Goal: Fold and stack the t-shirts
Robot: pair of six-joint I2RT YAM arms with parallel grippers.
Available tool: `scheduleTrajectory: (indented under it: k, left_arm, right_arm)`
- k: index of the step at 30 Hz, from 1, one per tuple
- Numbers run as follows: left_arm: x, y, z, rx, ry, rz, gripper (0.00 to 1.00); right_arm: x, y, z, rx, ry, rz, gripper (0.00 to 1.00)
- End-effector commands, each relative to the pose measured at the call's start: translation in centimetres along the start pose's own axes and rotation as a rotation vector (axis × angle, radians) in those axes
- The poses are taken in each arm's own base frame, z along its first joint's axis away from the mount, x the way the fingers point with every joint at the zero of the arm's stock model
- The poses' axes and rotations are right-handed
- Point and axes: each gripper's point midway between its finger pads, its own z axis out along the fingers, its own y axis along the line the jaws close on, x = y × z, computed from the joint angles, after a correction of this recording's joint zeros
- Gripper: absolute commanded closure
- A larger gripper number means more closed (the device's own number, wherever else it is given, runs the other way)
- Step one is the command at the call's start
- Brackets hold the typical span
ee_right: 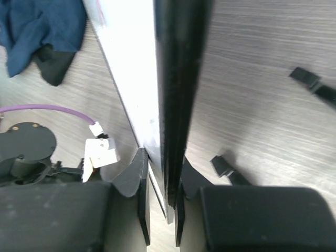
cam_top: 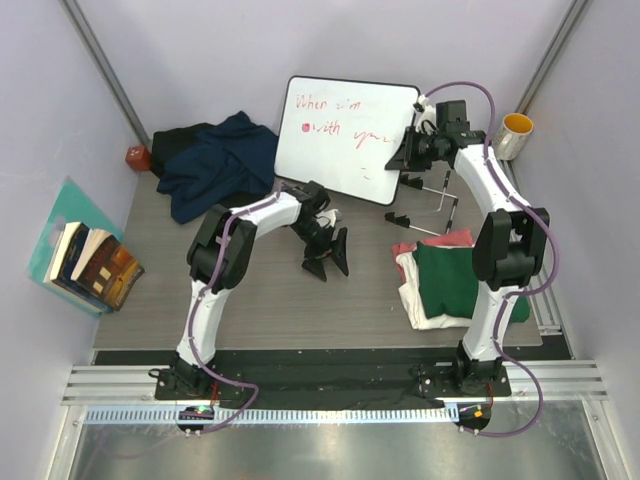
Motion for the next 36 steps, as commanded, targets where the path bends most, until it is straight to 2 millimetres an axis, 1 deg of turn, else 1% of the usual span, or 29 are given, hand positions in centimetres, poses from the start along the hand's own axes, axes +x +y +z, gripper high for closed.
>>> scheduleTrajectory:
  k: [1, 2, 3, 4, 5, 6, 7, 9, 12, 13, 14, 15, 17, 18, 19, 20, 22, 23, 25, 26, 27, 28, 29, 30, 33, 34, 36]
  left_arm:
    - [-1.5, 1.9, 0.7, -0.073, 0.012, 0.027, 0.29]
    - [-2.0, 1.3, 0.2, -0.072, 0.005, 0.036, 0.29]
    - [-2.3, 1.2, 0.2, -0.07, 0.009, 0.037, 0.29]
    - [-2.6, 1.3, 0.5, -0.07, 0.014, 0.031, 0.29]
    - [-3.2, 0.8, 0.2, -0.063, -0.001, 0.041, 0.29]
    - [-3.5, 0.7, 0.1, -0.063, -0.004, 0.04, 0.29]
    - [-3.9, 0.5, 0.2, -0.061, -0.009, 0.038, 0.29]
    - [-4.3, 0.4, 0.2, -0.065, -0.019, 0.034, 0.29]
    - [-6.3, 0.9, 0.0, -0.089, -0.086, -0.002, 0.28]
    - [-7.1, 0.6, -0.2, -0.075, -0.112, -0.025, 0.28]
    - [-7.6, 0.9, -0.3, -0.071, -0.12, -0.045, 0.29]
    - [-8.0, 0.8, -0.5, -0.066, -0.129, -0.049, 0.29]
    - [-8.3, 0.4, -1.0, -0.054, -0.142, -0.033, 0.29]
    - [-8.1, 0.5, -0.9, -0.058, -0.138, -0.031, 0.29]
    - [-8.0, 0.6, -1.0, -0.058, -0.138, -0.028, 0.29]
    - [-7.8, 0.5, -1.2, -0.058, -0.142, -0.016, 0.29]
    - [-7.3, 0.9, -1.0, -0.061, -0.132, -0.022, 0.29]
    - [-7.1, 0.8, -1.1, -0.06, -0.132, -0.02, 0.29]
    - [-6.8, 0.9, -1.0, -0.056, -0.128, -0.022, 0.28]
    - [-6.7, 0.9, -1.1, -0.054, -0.129, -0.02, 0.29]
    - [-6.6, 0.9, -1.1, -0.056, -0.13, -0.02, 0.29]
    - [-6.6, 0.8, -1.2, -0.053, -0.131, -0.016, 0.29]
    - [-6.5, 0.9, -1.3, -0.059, -0.133, -0.016, 0.29]
    - [-6.5, 0.9, -1.4, -0.062, -0.135, -0.012, 0.29]
    - [-6.5, 1.0, -1.4, -0.066, -0.139, -0.011, 0.29]
    - [-6.5, 1.1, -1.4, -0.066, -0.138, -0.013, 0.29]
    - [-6.3, 1.4, -1.3, -0.07, -0.134, -0.016, 0.29]
  right_arm:
    - [-16.4, -10.2, -2.7, 0.691, -0.612, -0.292, 0.99]
    - [-16.7, -10.6, -2.8, 0.714, -0.621, -0.299, 0.99]
    - [-17.0, -11.4, -2.7, 0.752, -0.626, -0.327, 0.99]
    - [-17.6, -11.8, -3.4, 0.793, -0.648, -0.327, 0.99]
    - [-17.8, -12.2, -3.5, 0.813, -0.649, -0.33, 0.99]
    - [-18.6, -12.5, -3.5, 0.825, -0.681, -0.339, 0.99]
    - [-19.5, -12.6, -4.3, 0.839, -0.709, -0.336, 0.99]
    - [-20.5, -12.9, -5.0, 0.871, -0.751, -0.318, 0.99]
    - [-20.6, -13.2, -5.5, 0.89, -0.765, -0.301, 0.99]
    - [-20.4, -13.2, -5.4, 0.893, -0.761, -0.298, 0.99]
    - [-20.3, -13.5, -5.4, 0.899, -0.758, -0.294, 0.99]
    - [-19.8, -13.8, -5.0, 0.902, -0.741, -0.296, 0.99]
    - [-19.3, -14.1, -5.1, 0.912, -0.726, -0.296, 0.98]
    - [-18.8, -14.5, -4.9, 0.93, -0.711, -0.295, 0.95]
    - [-18.5, -14.9, -5.1, 0.949, -0.705, -0.289, 0.88]
    - [-18.1, -15.2, -5.0, 0.958, -0.691, -0.285, 0.74]
    - [-17.4, -15.8, -4.7, 0.957, -0.664, -0.281, 0.74]
    - [-16.5, -16.6, -4.4, 0.96, -0.64, -0.272, 0.75]
    - [-15.5, -17.4, -3.8, 0.958, -0.617, -0.244, 0.74]
    - [-14.6, -18.2, -3.4, 0.969, -0.588, -0.234, 0.66]
    - [-14.3, -18.6, -3.3, 0.973, -0.579, -0.227, 0.66]
    - [-14.0, -18.9, -3.2, 0.972, -0.573, -0.221, 0.66]
    - [-13.3, -19.2, -2.9, 0.967, -0.561, -0.21, 0.72]
    - [-13.1, -19.4, -2.8, 0.964, -0.558, -0.202, 0.78]
    - [-12.8, -19.3, -2.4, 0.916, -0.56, -0.181, 0.86]
    - [-12.6, -19.0, -1.8, 0.88, -0.552, -0.184, 0.94]
    - [-12.4, -19.1, -1.6, 0.865, -0.555, -0.164, 0.99]
